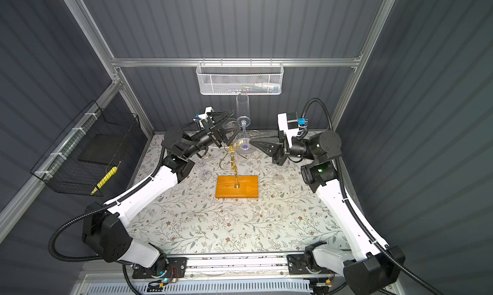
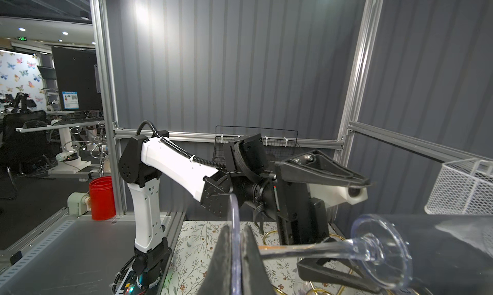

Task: Take the wine glass off the wine glass rack
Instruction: 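Close the left gripper on the glass bowl while the right gripper holds the stem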

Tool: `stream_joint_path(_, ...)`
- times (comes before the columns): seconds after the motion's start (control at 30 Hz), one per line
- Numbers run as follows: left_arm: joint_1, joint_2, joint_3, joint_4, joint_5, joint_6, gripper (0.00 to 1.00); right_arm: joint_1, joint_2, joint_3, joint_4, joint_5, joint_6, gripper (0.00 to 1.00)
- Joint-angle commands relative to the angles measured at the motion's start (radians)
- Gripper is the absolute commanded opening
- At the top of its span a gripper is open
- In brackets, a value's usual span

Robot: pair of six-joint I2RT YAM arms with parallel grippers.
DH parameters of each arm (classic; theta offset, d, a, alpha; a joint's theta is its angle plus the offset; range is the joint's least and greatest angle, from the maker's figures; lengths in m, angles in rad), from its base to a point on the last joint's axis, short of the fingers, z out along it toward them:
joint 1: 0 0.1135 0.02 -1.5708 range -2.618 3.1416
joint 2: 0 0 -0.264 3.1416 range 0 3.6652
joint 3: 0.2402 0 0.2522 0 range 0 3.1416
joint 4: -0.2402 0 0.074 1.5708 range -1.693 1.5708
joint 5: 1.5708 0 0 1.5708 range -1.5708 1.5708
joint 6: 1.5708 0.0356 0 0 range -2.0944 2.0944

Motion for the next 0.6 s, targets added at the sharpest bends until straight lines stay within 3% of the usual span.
stream_joint_path(0.0, -0.012, 0.013, 0.041, 0.057, -0.001, -0.018, 0.95, 0.013, -0.033, -0.007, 0.061, -0.031, -0.036, 0.00)
stream_joint_path(0.57, -0.032, 0.044, 0.067, 0.123, -0.010, -0.065, 0.88, 0.046, -0.045, -0.026, 0.000, -0.068, -0.112, 0.00)
